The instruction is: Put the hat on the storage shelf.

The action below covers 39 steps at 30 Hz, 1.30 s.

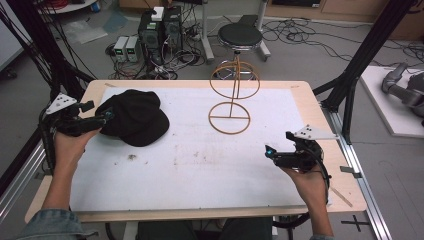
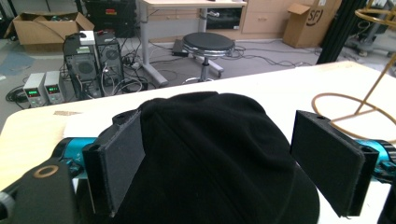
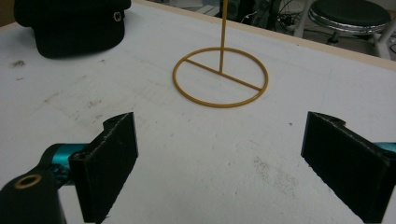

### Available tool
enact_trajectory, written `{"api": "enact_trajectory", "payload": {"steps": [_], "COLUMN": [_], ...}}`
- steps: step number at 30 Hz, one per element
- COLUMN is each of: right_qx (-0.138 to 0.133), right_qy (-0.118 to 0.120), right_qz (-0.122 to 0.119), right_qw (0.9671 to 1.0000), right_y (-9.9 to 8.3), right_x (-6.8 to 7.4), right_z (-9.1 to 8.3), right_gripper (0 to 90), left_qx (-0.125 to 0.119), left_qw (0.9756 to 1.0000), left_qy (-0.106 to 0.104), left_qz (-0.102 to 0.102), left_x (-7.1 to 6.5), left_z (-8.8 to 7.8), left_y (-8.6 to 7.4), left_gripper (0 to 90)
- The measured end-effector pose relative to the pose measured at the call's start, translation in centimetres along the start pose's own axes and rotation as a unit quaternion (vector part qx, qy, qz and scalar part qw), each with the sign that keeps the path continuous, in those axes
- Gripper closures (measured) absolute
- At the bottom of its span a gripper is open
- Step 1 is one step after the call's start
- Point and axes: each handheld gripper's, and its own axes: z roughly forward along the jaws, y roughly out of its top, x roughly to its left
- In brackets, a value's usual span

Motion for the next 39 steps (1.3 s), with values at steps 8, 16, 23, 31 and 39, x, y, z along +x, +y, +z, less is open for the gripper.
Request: {"api": "enact_trajectory", "payload": {"steps": [8,16,23,31,39], "right_qx": [0.005,0.009,0.016,0.020,0.021], "right_qy": [-0.002,0.000,0.002,0.004,0.007], "right_qz": [-0.001,-0.004,-0.006,-0.007,-0.012], "right_qw": [1.0000,0.9999,0.9999,0.9998,0.9997], "right_y": [-0.2,-0.3,-0.4,-0.5,-0.5], "right_x": [0.2,0.3,0.4,0.6,0.8], "right_z": [0.1,0.2,0.4,0.6,0.7], "right_gripper": [10.6,10.6,10.6,10.6,10.6], "left_qx": [0.007,-0.005,0.003,0.014,0.033], "left_qw": [0.9998,0.9995,0.9993,0.9986,0.9980], "left_qy": [0.001,-0.001,-0.004,-0.003,-0.001], "left_qz": [-0.021,-0.033,-0.037,-0.051,-0.054], "left_x": [1.0,2.1,2.8,3.4,3.8], "left_z": [2.3,4.7,6.3,7.5,8.1], "left_y": [0.3,0.0,-0.5,-1.5,-2.5], "left_gripper": [17.9,17.0,16.5,15.9,15.7]}}
